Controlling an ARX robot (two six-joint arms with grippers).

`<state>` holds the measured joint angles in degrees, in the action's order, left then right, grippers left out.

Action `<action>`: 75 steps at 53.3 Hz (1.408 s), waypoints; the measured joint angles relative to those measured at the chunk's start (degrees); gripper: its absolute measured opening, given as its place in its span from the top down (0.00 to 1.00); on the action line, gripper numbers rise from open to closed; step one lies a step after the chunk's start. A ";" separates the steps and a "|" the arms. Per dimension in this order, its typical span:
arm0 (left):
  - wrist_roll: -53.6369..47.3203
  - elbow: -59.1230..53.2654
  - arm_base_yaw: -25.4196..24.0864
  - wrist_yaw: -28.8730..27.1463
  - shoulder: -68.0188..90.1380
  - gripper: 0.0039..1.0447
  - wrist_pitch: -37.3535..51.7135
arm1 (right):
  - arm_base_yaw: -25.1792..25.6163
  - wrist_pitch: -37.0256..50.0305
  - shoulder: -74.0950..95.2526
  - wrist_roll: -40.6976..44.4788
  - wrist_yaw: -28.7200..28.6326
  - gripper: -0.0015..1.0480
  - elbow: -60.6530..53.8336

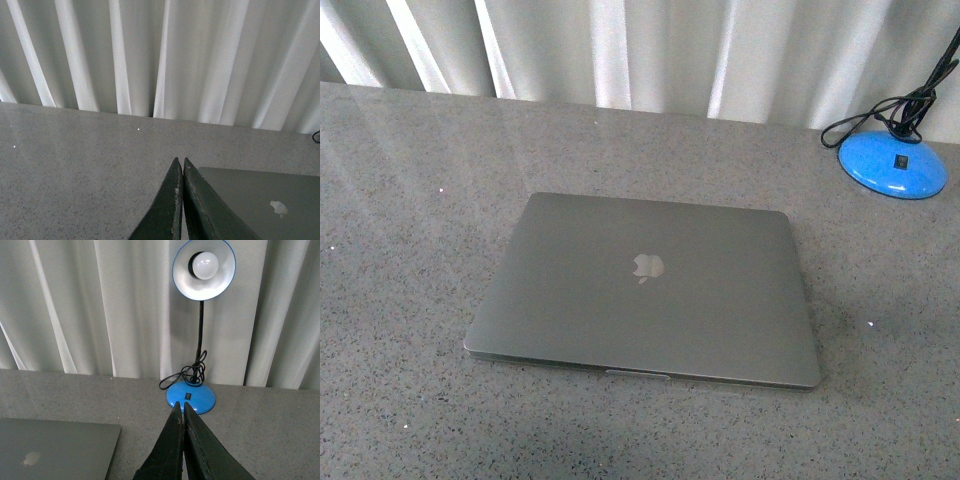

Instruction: Close laptop

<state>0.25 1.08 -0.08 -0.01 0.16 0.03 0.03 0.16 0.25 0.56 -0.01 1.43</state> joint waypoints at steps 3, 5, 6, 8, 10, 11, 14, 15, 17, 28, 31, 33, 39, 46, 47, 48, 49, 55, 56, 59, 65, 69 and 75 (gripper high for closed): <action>0.00 0.00 0.00 -0.02 0.02 0.97 0.00 | 0.00 -0.02 0.00 0.00 -0.02 0.99 0.00; 0.02 0.00 0.00 0.00 0.00 0.93 0.00 | 0.00 -0.02 -0.02 0.04 -0.02 0.96 0.00; 0.02 0.00 0.00 -0.02 0.00 0.90 0.00 | 0.00 -0.02 -0.02 0.02 -0.02 0.92 0.00; 0.02 0.00 0.00 -0.02 0.00 0.83 0.00 | 0.00 -0.02 -0.02 0.02 -0.02 0.87 0.00; 0.02 0.00 0.00 0.00 0.00 0.78 0.00 | 0.00 -0.02 -0.02 0.02 -0.02 0.82 0.00; 0.02 0.00 0.00 0.00 0.00 0.74 0.00 | 0.00 -0.02 -0.02 0.02 -0.02 0.78 0.00; 0.02 0.00 0.00 0.00 0.00 0.66 0.00 | 0.00 -0.02 0.00 0.02 -0.02 0.70 0.00; 0.02 0.00 0.00 0.00 0.00 0.62 0.00 | 0.00 -0.02 -0.02 0.02 -0.02 0.66 0.00; 0.00 0.00 0.00 0.00 0.00 0.57 0.00 | 0.00 -0.02 -0.02 0.02 -0.02 0.61 0.00; 0.02 0.00 0.00 -0.02 0.00 0.21 0.00 | 0.00 -0.02 -0.02 0.02 -0.02 0.26 0.00; 0.02 0.00 0.00 0.00 0.00 0.13 0.00 | 0.00 -0.02 -0.02 0.02 -0.02 0.18 0.00; 0.00 0.00 0.00 0.00 0.00 0.06 0.00 | 0.00 -0.02 -0.02 0.02 -0.02 0.11 0.00; 0.00 0.00 0.00 -0.02 0.00 0.06 0.00 | 0.00 -0.02 -0.02 -0.15 -0.02 0.10 0.00; 0.00 0.00 0.00 0.00 0.00 0.06 0.00 | 0.00 -0.02 -0.02 -0.20 -0.02 0.10 0.00; 0.00 0.00 0.00 0.00 0.00 0.06 0.00 | 0.00 -0.02 -0.02 -0.20 -0.02 0.10 0.00; 0.00 0.00 0.00 0.00 0.00 0.06 0.00 | 0.00 -0.02 -0.02 -0.20 -0.02 0.10 0.00; 0.00 0.00 0.00 0.00 0.00 0.06 0.00 | 0.00 -0.02 -0.02 -0.20 -0.02 0.10 0.00; 0.00 0.00 0.00 -0.02 0.00 0.06 0.00 | 0.00 -0.02 -0.02 -0.20 -0.02 0.10 0.00; 0.00 0.00 0.00 0.00 0.00 0.06 0.00 | 0.00 -0.02 -0.02 -0.20 -0.02 0.10 0.00; 0.00 0.00 0.00 0.00 0.00 0.06 0.00 | 0.00 -0.02 -0.02 -0.20 -0.02 0.10 0.00; 0.00 0.00 0.00 0.00 0.00 0.06 0.00 | 0.00 -0.02 -0.02 -0.20 -0.02 0.10 0.00; 0.00 0.00 0.00 0.00 0.00 0.06 0.00 | 0.00 -0.02 -0.02 -0.20 -0.02 0.10 0.00; 0.00 0.00 0.00 0.00 0.00 0.06 0.00 | 0.00 -0.02 -0.02 -0.20 -0.02 0.10 0.00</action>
<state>0.25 1.08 -0.08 -0.01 0.16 0.03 0.03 0.14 0.23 0.36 -0.03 1.43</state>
